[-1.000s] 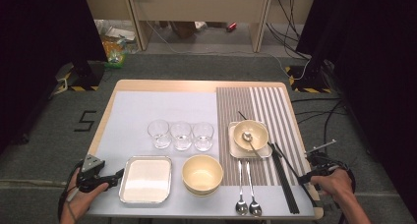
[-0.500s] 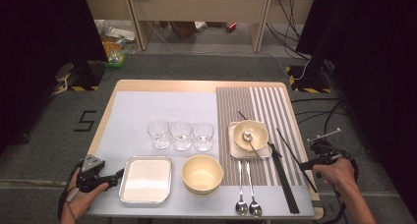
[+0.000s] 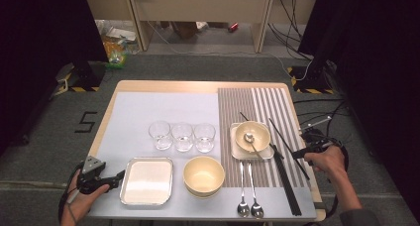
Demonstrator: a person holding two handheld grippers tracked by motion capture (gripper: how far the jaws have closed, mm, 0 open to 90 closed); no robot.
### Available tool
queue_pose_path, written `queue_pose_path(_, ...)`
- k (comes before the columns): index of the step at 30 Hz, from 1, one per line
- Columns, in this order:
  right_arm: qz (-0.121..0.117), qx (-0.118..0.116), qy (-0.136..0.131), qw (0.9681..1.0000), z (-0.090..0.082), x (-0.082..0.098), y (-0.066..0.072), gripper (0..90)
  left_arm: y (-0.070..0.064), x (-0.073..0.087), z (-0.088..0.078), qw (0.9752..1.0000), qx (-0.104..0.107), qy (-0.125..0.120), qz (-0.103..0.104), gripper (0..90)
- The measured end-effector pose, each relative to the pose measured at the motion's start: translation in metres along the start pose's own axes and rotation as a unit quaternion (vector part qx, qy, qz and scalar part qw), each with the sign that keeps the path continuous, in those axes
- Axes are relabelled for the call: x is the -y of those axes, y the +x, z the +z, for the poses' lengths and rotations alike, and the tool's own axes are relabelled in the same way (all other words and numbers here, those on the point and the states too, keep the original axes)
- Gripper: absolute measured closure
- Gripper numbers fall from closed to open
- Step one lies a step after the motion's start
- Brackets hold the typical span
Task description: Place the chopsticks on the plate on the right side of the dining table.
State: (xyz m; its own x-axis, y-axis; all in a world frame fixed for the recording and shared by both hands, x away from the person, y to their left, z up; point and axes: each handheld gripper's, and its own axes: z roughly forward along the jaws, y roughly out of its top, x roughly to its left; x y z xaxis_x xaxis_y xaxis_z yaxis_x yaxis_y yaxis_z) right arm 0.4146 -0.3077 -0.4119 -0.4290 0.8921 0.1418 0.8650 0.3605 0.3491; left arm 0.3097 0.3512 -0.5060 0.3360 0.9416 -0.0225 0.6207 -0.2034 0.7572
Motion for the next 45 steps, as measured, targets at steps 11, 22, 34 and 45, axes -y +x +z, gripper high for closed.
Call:
queue_pose_path(11,-0.020,0.007,0.001,0.9998,0.018,-0.036,0.008,86.1,0.000,0.000,0.000,1.0000,0.000,0.001,0.001,17.0)
queue_pose_path(22,-0.031,0.013,0.001,0.9994,0.032,-0.059,0.012,86.1,0.000,0.000,0.000,1.0000,-0.001,0.000,0.001,17.0)
queue_pose_path(34,-0.045,0.015,0.016,0.9987,0.050,-0.069,0.018,86.1,0.000,0.000,0.000,1.0000,0.001,0.000,0.000,16.9)
queue_pose_path(45,-0.049,0.020,0.019,0.9984,0.054,-0.073,0.019,86.0,0.000,0.000,0.000,1.0000,0.000,-0.001,0.000,16.9)
